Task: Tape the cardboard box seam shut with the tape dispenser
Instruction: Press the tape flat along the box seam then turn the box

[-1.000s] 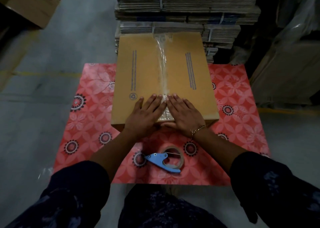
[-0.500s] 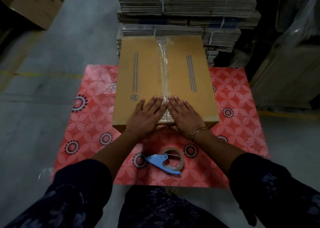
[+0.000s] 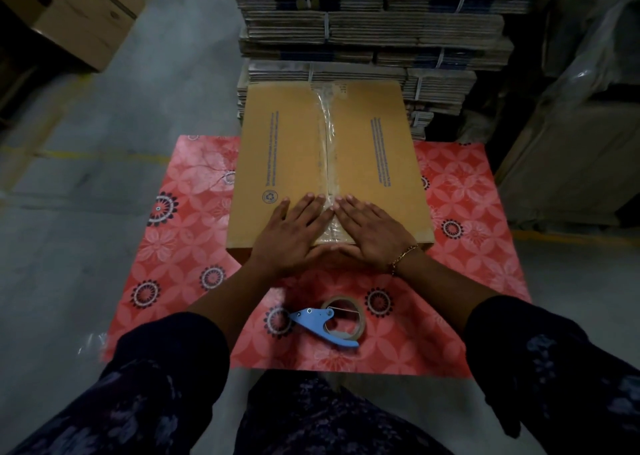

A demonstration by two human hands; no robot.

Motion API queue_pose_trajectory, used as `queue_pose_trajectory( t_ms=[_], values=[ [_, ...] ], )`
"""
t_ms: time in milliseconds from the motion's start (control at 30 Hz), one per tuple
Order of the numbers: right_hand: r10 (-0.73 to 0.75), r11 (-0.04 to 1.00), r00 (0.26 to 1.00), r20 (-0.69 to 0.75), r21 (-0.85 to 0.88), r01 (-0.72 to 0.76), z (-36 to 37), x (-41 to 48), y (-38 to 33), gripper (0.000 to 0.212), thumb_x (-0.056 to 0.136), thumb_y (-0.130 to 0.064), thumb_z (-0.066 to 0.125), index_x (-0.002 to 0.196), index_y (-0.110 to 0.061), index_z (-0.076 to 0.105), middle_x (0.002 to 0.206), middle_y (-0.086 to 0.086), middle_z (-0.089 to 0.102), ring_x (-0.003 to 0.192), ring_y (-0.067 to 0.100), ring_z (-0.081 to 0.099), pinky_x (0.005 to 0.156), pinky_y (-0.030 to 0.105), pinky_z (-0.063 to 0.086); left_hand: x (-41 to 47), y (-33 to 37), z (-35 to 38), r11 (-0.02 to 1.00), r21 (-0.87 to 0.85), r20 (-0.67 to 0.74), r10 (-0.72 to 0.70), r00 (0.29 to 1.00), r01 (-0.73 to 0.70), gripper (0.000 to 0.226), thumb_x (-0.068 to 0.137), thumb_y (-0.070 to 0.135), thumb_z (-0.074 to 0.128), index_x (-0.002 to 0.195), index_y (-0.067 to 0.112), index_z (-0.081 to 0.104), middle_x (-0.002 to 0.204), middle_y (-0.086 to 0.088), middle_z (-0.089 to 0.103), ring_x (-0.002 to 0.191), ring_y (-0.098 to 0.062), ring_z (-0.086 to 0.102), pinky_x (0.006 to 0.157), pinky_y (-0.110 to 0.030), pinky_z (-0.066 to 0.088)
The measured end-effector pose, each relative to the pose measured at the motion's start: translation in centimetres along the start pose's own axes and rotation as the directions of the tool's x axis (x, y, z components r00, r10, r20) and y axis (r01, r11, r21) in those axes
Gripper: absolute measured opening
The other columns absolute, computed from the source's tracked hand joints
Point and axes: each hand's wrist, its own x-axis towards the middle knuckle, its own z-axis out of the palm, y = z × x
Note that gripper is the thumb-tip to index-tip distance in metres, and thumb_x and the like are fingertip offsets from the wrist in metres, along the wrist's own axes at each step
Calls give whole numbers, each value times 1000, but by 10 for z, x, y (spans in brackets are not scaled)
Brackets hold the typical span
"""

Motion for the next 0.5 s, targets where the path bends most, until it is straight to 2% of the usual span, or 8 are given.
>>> queue_pose_trajectory(
  t_ms=[67, 133, 300, 433, 500],
  values=[
    [3, 1000, 1000, -9, -12, -3, 6, 1, 1, 87, 92, -70, 19, 156, -12, 15, 166, 7, 18, 153, 22, 16, 121, 41, 20, 0, 0, 1, 1000, 9, -18, 4, 1000, -3, 80, 100, 69, 9, 156, 20, 39, 164, -10, 38, 153, -28, 34, 117, -59, 32],
    [-5, 999, 1000, -16, -42, 4, 10, 0, 2, 86, 92, -65, 35, 156, -10, 18, 165, 9, 22, 152, 24, 19, 120, 43, 24, 1, 1, 4, 1000, 22, -39, 6, 999, -5, 78, 101, 69, 13, 155, 20, 41, 163, -10, 40, 151, -28, 37, 116, -58, 34],
    [-11, 996, 999, -39, -86, 7, 13, 0, 2, 89, 88, -59, 52, 155, -9, 20, 164, 9, 23, 152, 25, 21, 119, 42, 25, 2, 0, 10, 996, 94, -61, 12, 998, -6, 78, 99, 73, 29, 153, 18, 43, 161, -12, 42, 149, -30, 40, 113, -58, 37],
    [10, 995, 1000, -30, -100, -13, 15, 0, 2, 99, 81, -55, 66, 155, -10, 18, 164, 9, 23, 151, 25, 21, 119, 42, 24, 3, 0, 11, 992, 123, -37, 22, 999, -18, 80, 99, 72, 22, 152, 15, 43, 161, -14, 43, 149, -32, 41, 114, -60, 37],
    [20, 995, 1000, -21, -102, -22, 16, 1, 1, 100, 80, -54, 67, 156, -11, 17, 165, 8, 23, 152, 25, 20, 119, 42, 23, 3, 0, 9, 994, 110, -16, 15, 1000, -13, 80, 97, 70, 27, 152, 14, 43, 161, -14, 42, 149, -32, 40, 114, -60, 37]
  ],
)
